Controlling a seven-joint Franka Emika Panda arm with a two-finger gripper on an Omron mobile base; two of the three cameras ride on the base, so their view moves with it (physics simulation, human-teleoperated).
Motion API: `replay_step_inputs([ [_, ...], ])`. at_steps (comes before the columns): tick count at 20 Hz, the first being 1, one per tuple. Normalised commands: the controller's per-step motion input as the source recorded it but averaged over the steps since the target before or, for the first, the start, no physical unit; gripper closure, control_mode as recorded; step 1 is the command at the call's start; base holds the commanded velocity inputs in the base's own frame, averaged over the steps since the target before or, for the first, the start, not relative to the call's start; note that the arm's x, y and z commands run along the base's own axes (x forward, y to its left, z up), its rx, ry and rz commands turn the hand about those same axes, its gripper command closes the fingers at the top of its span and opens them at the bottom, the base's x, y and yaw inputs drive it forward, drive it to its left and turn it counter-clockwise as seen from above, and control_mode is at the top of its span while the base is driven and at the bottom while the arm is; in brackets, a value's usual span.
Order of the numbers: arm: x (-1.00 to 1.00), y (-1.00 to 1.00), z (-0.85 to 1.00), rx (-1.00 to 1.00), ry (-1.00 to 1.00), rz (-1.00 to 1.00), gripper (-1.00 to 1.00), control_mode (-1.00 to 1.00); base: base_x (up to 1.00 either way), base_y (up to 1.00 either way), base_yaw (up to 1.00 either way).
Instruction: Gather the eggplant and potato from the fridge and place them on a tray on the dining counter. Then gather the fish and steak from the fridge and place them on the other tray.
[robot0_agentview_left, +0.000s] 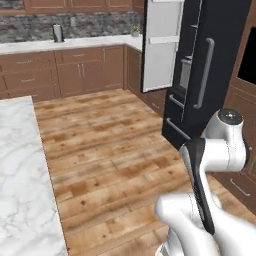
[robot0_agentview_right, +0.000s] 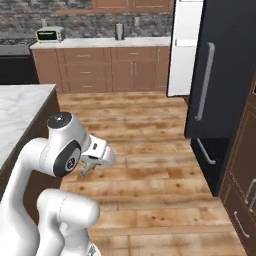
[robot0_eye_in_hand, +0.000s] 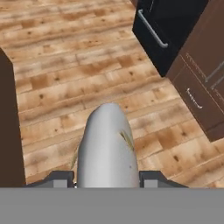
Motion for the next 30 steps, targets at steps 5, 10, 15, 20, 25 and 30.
replay_step_inputs([
  [5, 0.00, 0.00, 0.00, 0.00, 0.00, 0.00, 1.00, 1.00, -1.00, 0.19, 0.63],
  [10, 0.00, 0.00, 0.00, 0.00, 0.00, 0.00, 1.00, 1.00, -1.00, 0.25, 0.55],
  [15, 0.00, 0.00, 0.00, 0.00, 0.00, 0.00, 1.00, 1.00, -0.19, 0.91, 0.27],
  [20, 0.00, 0.00, 0.00, 0.00, 0.00, 0.00, 1.00, 1.00, 0.24, 1.00, 0.14],
  [25, 0.00, 0.00, 0.00, 0.00, 0.00, 0.00, 1.00, 1.00, 0.19, 1.00, 0.12],
  [30, 0.00, 0.00, 0.00, 0.00, 0.00, 0.00, 1.00, 1.00, 0.08, 1.00, 0.09],
])
